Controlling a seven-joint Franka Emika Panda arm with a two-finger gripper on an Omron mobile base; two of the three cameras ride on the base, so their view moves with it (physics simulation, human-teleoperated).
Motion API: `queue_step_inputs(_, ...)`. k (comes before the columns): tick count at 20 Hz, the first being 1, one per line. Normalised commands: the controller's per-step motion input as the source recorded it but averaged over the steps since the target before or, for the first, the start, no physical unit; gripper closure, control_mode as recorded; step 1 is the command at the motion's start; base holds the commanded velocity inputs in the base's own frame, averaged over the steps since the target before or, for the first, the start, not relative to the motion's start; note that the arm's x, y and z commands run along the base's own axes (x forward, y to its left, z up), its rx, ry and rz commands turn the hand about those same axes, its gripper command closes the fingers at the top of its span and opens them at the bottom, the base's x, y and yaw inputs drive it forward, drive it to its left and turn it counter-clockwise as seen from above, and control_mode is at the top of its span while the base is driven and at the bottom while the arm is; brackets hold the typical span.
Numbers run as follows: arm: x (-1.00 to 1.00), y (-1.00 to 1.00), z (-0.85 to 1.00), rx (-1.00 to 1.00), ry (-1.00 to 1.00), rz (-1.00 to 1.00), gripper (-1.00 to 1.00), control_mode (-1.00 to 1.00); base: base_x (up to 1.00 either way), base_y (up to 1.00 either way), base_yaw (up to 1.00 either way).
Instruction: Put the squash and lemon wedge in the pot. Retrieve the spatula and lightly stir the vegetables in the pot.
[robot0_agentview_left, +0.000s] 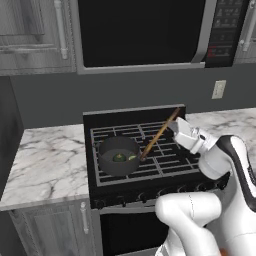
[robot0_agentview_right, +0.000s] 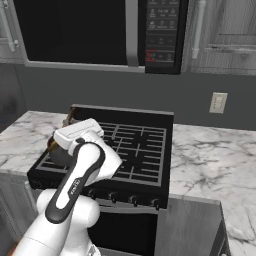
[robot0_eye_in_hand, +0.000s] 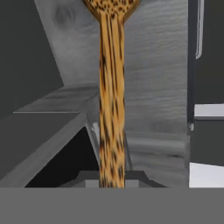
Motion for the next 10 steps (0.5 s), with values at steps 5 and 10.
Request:
queue_step_inputs(5,0.48,-0.02,-0.3,0.0,0.09,-0.09,1.0,-1.0,0.0,0.0,0.0)
queue_step_inputs(10,0.31,-0.01,-0.34,0.0,0.09,-0.08,1.0,-1.0,0.0,0.0,0.0)
